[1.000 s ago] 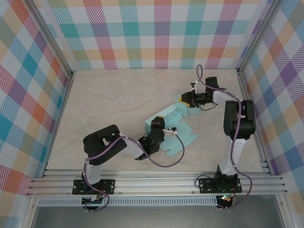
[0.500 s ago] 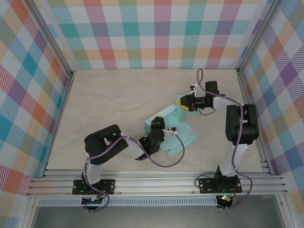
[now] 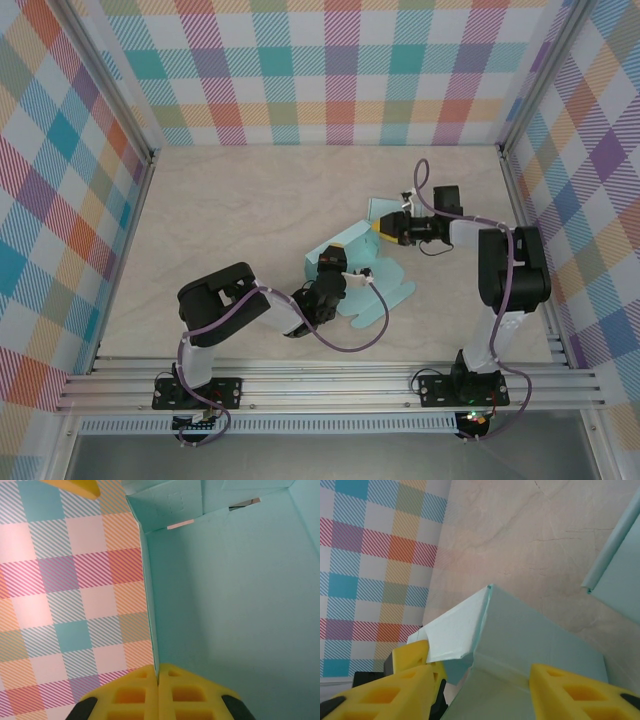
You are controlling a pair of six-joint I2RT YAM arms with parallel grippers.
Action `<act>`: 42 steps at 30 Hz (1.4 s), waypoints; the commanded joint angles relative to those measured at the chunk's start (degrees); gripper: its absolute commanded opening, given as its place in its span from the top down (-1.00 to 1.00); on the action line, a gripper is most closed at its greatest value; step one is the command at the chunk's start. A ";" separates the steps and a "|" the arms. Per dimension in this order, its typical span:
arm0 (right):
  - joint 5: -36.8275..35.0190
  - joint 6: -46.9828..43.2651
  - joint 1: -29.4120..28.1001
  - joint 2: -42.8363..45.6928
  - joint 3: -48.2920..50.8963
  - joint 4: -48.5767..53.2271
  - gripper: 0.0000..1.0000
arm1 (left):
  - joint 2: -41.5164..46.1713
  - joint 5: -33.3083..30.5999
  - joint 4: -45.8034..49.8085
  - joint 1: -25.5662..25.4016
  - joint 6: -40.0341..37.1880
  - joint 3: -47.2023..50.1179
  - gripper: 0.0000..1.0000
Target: Fold the paper box
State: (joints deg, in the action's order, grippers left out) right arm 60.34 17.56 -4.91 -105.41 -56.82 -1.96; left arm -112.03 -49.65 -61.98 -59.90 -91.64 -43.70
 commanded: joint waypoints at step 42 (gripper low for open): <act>-1.80 10.32 -2.49 1.01 3.80 -16.18 0.14 | 9.43 8.89 17.72 4.96 12.53 -2.25 1.00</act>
State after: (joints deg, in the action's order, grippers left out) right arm 60.64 32.99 -6.00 -106.10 -51.11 -24.12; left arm -105.73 -44.71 -50.19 -55.90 -81.71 -44.42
